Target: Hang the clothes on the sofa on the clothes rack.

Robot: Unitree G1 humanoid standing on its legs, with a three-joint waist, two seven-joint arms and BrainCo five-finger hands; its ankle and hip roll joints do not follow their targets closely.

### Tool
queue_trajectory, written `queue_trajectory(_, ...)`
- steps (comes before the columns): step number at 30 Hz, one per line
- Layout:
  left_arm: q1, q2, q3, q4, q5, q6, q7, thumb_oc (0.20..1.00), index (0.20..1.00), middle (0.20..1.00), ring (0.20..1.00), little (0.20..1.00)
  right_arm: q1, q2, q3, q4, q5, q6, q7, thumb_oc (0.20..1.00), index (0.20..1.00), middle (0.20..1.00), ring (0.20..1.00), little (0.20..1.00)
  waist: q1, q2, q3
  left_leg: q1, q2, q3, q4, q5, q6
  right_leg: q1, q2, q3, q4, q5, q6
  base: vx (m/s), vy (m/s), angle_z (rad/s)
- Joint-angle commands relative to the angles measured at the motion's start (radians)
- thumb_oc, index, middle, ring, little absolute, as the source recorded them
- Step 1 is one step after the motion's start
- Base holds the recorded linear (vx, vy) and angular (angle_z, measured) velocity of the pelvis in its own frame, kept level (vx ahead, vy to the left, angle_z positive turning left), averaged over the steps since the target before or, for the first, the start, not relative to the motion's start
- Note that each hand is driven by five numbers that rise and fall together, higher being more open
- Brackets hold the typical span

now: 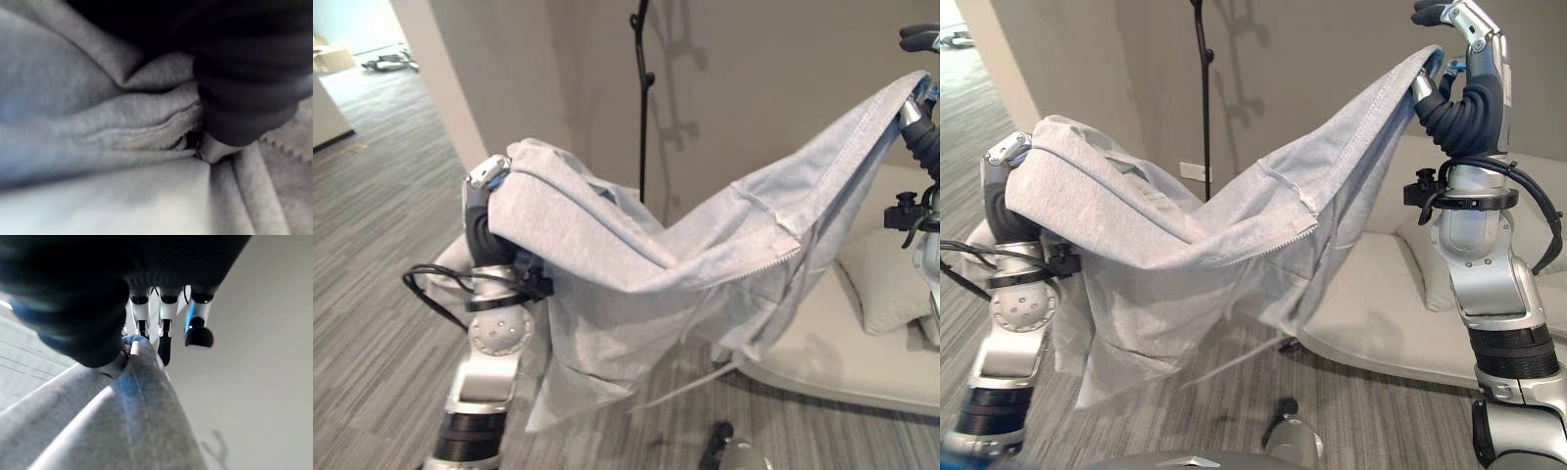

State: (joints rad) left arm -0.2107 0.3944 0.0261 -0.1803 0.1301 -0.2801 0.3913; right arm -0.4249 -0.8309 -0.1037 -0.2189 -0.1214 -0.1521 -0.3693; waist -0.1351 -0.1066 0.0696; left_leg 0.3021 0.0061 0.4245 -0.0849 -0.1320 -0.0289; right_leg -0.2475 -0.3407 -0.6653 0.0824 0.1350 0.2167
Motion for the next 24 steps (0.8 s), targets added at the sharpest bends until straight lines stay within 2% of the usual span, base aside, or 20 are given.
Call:
queue_trajectory(1,-0.076,0.031,-0.068,-0.058,0.019,-0.03,-0.03,0.2,0.2,0.2,0.2,0.2,-0.082,0.017,-0.002,0.053,-0.023,-0.006,-0.045,0.2,0.2,0.2,0.2,0.2,0.022,-0.005,-0.068,0.047,0.032,-0.02,0.017,-0.099,-0.023,0.095,0.035,0.048,-0.052,0.056,-0.01,0.4,-0.07,0.08)
queue_trajectory(2,-0.083,0.02,-0.086,-0.058,0.017,-0.028,-0.031,0.2,0.2,0.2,0.2,0.2,-0.077,0.024,0.002,0.045,-0.019,-0.01,-0.044,0.2,0.2,0.2,0.2,0.2,0.016,-0.002,-0.081,0.055,0.041,-0.017,0.035,-0.111,-0.029,0.097,0.053,0.048,-0.035,0.035,-0.024,0.48,-0.14,-0.05)
queue_trajectory(3,-0.092,0.006,-0.115,-0.047,-0.004,-0.03,-0.032,0.2,0.2,0.2,0.2,0.2,-0.077,0.05,0.025,0.036,0.001,-0.026,-0.037,0.2,0.2,0.2,0.2,0.2,0.018,0.012,-0.091,0.047,0.066,-0.01,0.121,-0.081,-0.054,0.114,0.087,0.029,-0.018,-0.004,-0.051,0.37,-0.158,-0.14)
queue_trajectory(4,-0.093,0.006,-0.116,-0.044,-0.006,-0.032,-0.031,0.2,0.2,0.2,0.2,0.2,-0.076,0.05,0.026,0.038,0.002,-0.028,-0.037,0.2,0.2,0.2,0.2,0.2,0.017,0.015,-0.093,0.041,0.076,-0.01,0.135,-0.085,-0.062,0.115,0.094,0.025,-0.018,-0.011,-0.056,0.44,-0.328,-0.22)
queue_trajectory(5,-0.099,0.015,-0.138,-0.056,-0.029,-0.04,-0.039,0.2,0.2,0.2,0.2,0.2,-0.102,0.044,0.064,0.053,0.025,-0.043,-0.035,0.2,0.2,0.2,0.2,0.2,0.033,0.016,-0.096,-0.038,0.155,0.007,0.338,0.022,-0.12,0.173,0.142,0.001,-0.047,-0.054,-0.089,0.22,-0.269,-0.14)
queue_trajectory(6,-0.098,0.016,-0.137,-0.057,-0.031,-0.04,-0.04,0.2,0.2,0.2,0.2,0.2,-0.106,0.043,0.066,0.057,0.027,-0.045,-0.035,0.2,0.2,0.2,0.2,0.2,0.032,0.016,-0.096,-0.048,0.164,0.005,0.356,0.02,-0.127,0.174,0.149,-0.003,-0.053,-0.055,-0.097,0.43,-0.487,-0.26)
queue_trajectory(7,-0.093,0.041,-0.138,-0.071,-0.047,-0.051,-0.034,0.2,0.2,0.2,0.2,0.2,-0.143,0.036,0.102,0.083,0.048,-0.061,-0.043,0.2,0.2,0.2,0.2,0.2,0.062,0.001,-0.086,-0.156,0.26,0.005,0.615,0.196,-0.191,0.237,0.205,-0.002,-0.097,-0.108,-0.153,0.19,-0.314,-0.31)
queue_trajectory(8,-0.094,0.043,-0.137,-0.072,-0.048,-0.051,-0.034,0.2,0.2,0.2,0.2,0.2,-0.148,0.037,0.104,0.088,0.049,-0.063,-0.045,0.2,0.2,0.2,0.2,0.2,0.062,0.001,-0.084,-0.167,0.271,0.0,0.633,0.199,-0.198,0.238,0.214,-0.004,-0.104,-0.11,-0.163,0.37,-0.458,-0.64)
queue_trajectory(9,-0.087,0.047,-0.135,-0.074,-0.063,-0.056,-0.021,0.2,0.2,0.2,0.2,0.2,-0.163,0.045,0.13,0.105,0.061,-0.063,-0.042,0.2,0.2,0.2,0.2,0.2,0.089,-0.029,-0.066,-0.24,0.341,0.036,0.758,0.254,-0.211,0.291,0.243,-0.008,-0.132,-0.148,-0.196,0.14,-0.22,-0.69)
queue_trajectory(10,-0.086,0.05,-0.134,-0.074,-0.064,-0.056,-0.02,0.2,0.2,0.2,0.2,0.2,-0.166,0.046,0.132,0.108,0.062,-0.063,-0.043,0.2,0.2,0.2,0.2,0.2,0.092,-0.028,-0.063,-0.244,0.35,0.036,0.772,0.251,-0.212,0.293,0.25,-0.005,-0.137,-0.15,-0.201,0.33,-0.246,-0.59)
queue_trajectory(11,-0.068,0.041,-0.122,-0.074,-0.098,-0.059,-0.016,0.2,0.2,0.2,0.2,0.2,-0.167,0.052,0.154,0.116,0.065,-0.059,-0.033,0.2,0.2,0.2,0.2,0.2,0.123,-0.053,-0.039,-0.332,0.398,0.067,0.797,0.203,-0.196,0.344,0.256,0.015,-0.152,-0.169,-0.209,0.15,-0.064,-0.42)
queue_trajectory(12,-0.066,0.042,-0.12,-0.076,-0.101,-0.06,-0.018,0.2,0.2,0.2,0.2,0.2,-0.168,0.052,0.154,0.116,0.065,-0.059,-0.033,0.2,0.2,0.2,0.2,0.2,0.126,-0.052,-0.039,-0.334,0.401,0.069,0.806,0.196,-0.192,0.344,0.258,0.019,-0.156,-0.169,-0.21,0.23,-0.03,-0.25)
queue_trajectory(14,-0.044,0.044,-0.108,-0.088,-0.111,-0.064,-0.026,0.2,0.2,0.2,0.2,0.2,-0.168,0.043,0.163,0.111,0.065,-0.063,-0.012,0.2,0.2,0.2,0.2,0.2,0.145,-0.052,-0.026,-0.395,0.396,0.058,0.718,0.141,-0.169,0.365,0.266,0.057,-0.166,-0.175,-0.201,0.14,0.091,-0.36)
queue_trajectory(15,-0.035,0.044,-0.101,-0.095,-0.119,-0.066,-0.026,0.2,0.2,0.2,0.2,0.2,-0.172,0.04,0.167,0.114,0.067,-0.068,-0.008,0.2,0.2,0.2,0.2,0.2,0.155,-0.05,-0.023,-0.425,0.377,0.044,0.64,0.118,-0.157,0.371,0.264,0.082,-0.168,-0.183,-0.196,0.14,0.165,-0.57)
queue_trajectory(16,-0.031,0.042,-0.098,-0.097,-0.121,-0.063,-0.022,0.2,0.2,0.2,0.2,0.2,-0.183,0.037,0.176,0.121,0.074,-0.07,-0.005,0.2,0.2,0.2,0.2,0.2,0.159,-0.052,-0.022,-0.443,0.352,0.036,0.548,0.115,-0.14,0.374,0.253,0.097,-0.163,-0.182,-0.192,0.15,0.205,-0.59)
queue_trajectory(17,-0.031,0.041,-0.096,-0.098,-0.12,-0.06,-0.02,0.2,0.2,0.2,0.2,0.2,-0.19,0.042,0.184,0.123,0.076,-0.072,-0.002,0.2,0.2,0.2,0.2,0.2,0.166,-0.045,-0.02,-0.457,0.34,0.013,0.46,0.124,-0.141,0.382,0.257,0.112,-0.16,-0.191,-0.188,0.17,0.217,-0.37)
queue_trajectory(18,-0.032,0.039,-0.093,-0.097,-0.116,-0.057,-0.016,0.2,0.2,0.2,0.2,0.2,-0.201,0.046,0.193,0.128,0.078,-0.074,0.001,0.2,0.2,0.2,0.2,0.2,0.17,-0.043,-0.02,-0.453,0.325,-0.009,0.352,0.175,-0.144,0.389,0.253,0.125,-0.151,-0.195,-0.187,0.22,0.217,-0.34)
queue_trajectory(20,-0.049,0.032,-0.096,-0.095,-0.106,-0.057,-0.01,0.2,0.2,0.2,0.2,0.2,-0.219,0.063,0.208,0.138,0.088,-0.08,0.006,0.2,0.2,0.2,0.2,0.2,0.18,-0.036,-0.015,-0.444,0.328,-0.059,0.198,0.267,-0.166,0.413,0.258,0.147,-0.13,-0.215,-0.185,0.26,0.166,-0.44)
queue_trajectory(22,-0.062,0.032,-0.112,-0.095,-0.09,-0.056,-0.009,0.2,0.2,0.2,0.2,0.2,-0.229,0.071,0.223,0.145,0.095,-0.084,0.012,0.2,0.2,0.2,0.2,0.2,0.188,-0.035,-0.008,-0.435,0.342,-0.103,0.135,0.319,-0.185,0.434,0.268,0.175,-0.112,-0.231,-0.185,0.26,0.107,-0.42)
queue_trajectory(24,-0.075,0.033,-0.128,-0.097,-0.079,-0.056,-0.013,0.2,0.2,0.2,0.2,0.2,-0.228,0.071,0.231,0.148,0.105,-0.09,0.018,0.2,0.2,0.2,0.2,0.2,0.188,-0.033,-0.012,-0.435,0.364,-0.11,0.116,0.35,-0.192,0.453,0.272,0.183,-0.104,-0.242,-0.18,0.26,0.111,-0.36)
